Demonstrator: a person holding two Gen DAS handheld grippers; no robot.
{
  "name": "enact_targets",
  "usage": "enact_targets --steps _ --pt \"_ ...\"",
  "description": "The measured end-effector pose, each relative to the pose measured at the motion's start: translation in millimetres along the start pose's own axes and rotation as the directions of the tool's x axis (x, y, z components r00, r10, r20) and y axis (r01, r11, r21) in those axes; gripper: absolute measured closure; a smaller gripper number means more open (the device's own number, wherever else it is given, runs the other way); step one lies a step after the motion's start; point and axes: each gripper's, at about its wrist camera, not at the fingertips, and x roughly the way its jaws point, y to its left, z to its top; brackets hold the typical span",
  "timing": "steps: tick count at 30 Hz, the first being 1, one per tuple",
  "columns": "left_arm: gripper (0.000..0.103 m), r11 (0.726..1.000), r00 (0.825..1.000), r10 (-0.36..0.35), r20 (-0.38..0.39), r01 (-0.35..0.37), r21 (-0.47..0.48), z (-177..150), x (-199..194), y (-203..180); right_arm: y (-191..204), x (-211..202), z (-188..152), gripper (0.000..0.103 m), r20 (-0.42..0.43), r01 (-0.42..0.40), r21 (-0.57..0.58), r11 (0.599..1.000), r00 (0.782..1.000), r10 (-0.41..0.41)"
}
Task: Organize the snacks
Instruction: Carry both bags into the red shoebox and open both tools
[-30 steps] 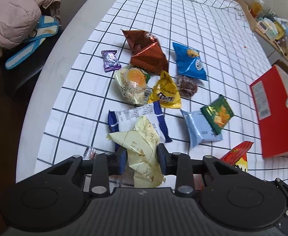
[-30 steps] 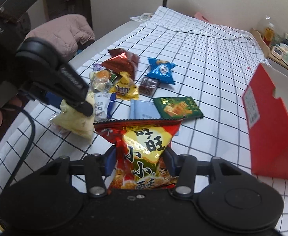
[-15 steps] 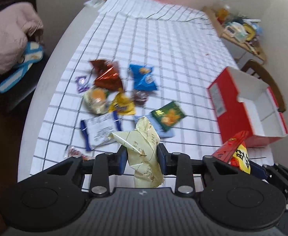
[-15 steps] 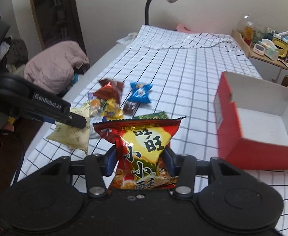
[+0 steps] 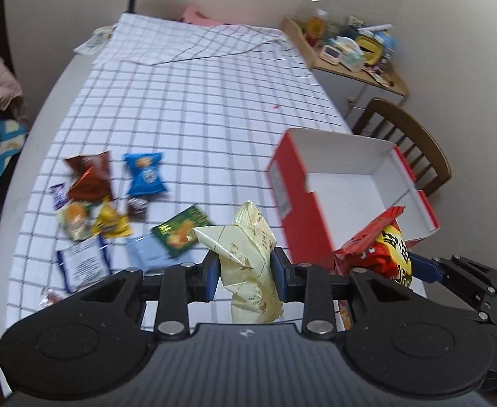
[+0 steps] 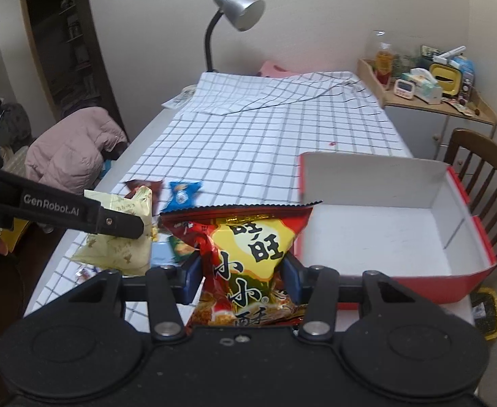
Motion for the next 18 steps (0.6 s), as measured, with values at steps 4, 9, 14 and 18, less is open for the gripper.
enact_targets --steps 4,9,14,18 --pt "0.071 1.000 1.000 -0.002 -0.003 0.002 0.028 10.8 12.6 -31.8 -31.0 0.9 7.7 0.056 -0.005 0.021 0.016 1.000 1.000 -0.021" --pt "0.071 0.998 1.000 0.002 -0.014 -0.001 0.056 26.5 33.1 -71.7 -72.1 4.0 15.9 0.056 -0.009 0.050 0.042 0.998 0.999 -0.049" --pt "0.071 0.997 1.000 0.010 -0.021 -0.008 0.081 45.0 57.1 -109.0 -110.5 10.6 24.4 0.056 -0.015 0.079 0.053 0.995 0.997 -0.079" --pt "0.071 0.994 0.999 0.018 -0.031 -0.015 0.107 57.6 78.3 -135.8 -139.6 20.3 32.2 0.056 -0.027 0.097 0.055 0.994 0.995 -0.096"
